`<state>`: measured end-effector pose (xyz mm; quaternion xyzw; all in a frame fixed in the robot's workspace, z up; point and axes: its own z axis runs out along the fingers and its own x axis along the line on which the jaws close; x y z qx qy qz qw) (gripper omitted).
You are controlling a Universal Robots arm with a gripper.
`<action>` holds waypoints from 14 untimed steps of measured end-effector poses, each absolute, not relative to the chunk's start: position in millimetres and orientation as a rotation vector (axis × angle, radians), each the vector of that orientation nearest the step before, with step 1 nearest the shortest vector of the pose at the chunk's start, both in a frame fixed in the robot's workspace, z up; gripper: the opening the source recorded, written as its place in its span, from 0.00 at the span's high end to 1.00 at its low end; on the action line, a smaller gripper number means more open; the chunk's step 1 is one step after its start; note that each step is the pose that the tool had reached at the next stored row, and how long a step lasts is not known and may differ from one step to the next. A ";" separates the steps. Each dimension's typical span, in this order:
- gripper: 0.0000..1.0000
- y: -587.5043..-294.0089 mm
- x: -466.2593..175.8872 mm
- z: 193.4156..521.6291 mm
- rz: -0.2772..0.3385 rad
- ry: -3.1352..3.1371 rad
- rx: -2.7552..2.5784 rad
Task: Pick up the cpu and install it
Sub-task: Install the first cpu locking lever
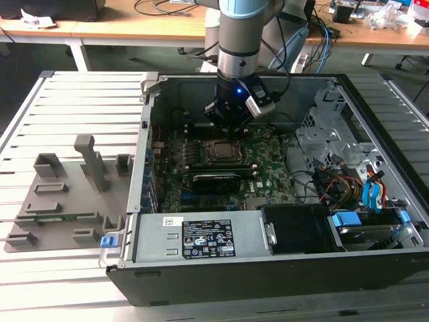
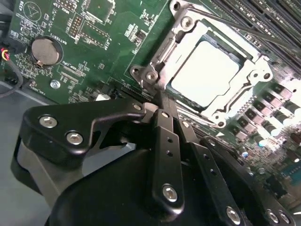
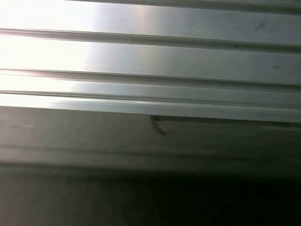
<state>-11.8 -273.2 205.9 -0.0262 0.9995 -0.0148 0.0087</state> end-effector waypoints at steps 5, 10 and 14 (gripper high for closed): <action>0.89 -273.2 -10.6 202.7 -0.059 3.122 -0.082; 0.89 -268.6 -10.4 201.7 -0.063 3.123 -0.082; 0.89 -268.3 -10.3 206.0 -0.064 3.122 -0.082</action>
